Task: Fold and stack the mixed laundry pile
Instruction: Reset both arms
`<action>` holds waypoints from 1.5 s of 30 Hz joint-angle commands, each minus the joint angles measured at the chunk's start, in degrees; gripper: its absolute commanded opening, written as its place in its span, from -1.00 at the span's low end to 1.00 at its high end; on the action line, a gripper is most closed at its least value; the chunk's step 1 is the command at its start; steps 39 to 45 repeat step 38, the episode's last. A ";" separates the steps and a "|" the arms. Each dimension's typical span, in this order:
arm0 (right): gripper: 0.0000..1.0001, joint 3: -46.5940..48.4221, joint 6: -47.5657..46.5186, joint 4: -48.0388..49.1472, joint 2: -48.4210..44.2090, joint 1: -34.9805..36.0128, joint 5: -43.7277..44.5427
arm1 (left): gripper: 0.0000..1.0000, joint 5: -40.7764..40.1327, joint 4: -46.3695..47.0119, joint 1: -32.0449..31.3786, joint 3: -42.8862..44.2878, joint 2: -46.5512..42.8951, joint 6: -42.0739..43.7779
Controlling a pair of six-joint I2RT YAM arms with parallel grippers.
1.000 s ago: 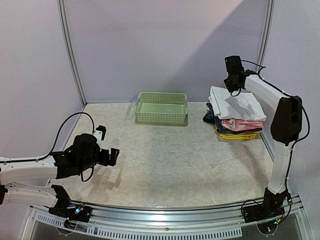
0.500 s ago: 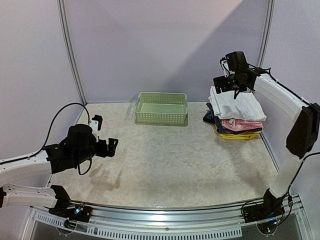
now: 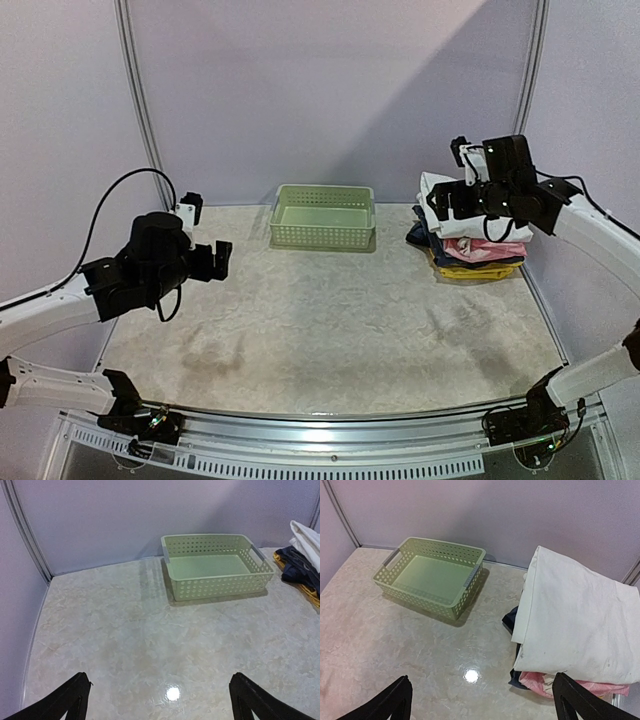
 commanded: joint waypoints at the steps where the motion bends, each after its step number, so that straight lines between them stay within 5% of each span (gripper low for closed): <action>1: 0.98 -7.95 3.30 7.35 -7.87 0.22 -3.57 | 0.99 -8.33 -0.63 0.50 3.19 2.93 5.63; 10: 0.98 -21.17 7.21 15.94 -20.77 0.14 -2.52 | 0.99 -8.84 3.48 3.37 5.77 6.52 10.67; 21: 0.98 -29.31 10.64 11.29 -29.44 0.21 3.90 | 0.99 -6.42 5.28 4.33 3.64 7.54 10.50; 45: 0.97 -30.41 9.90 12.40 -28.85 0.22 6.03 | 0.99 -7.70 4.95 4.77 2.05 5.26 10.60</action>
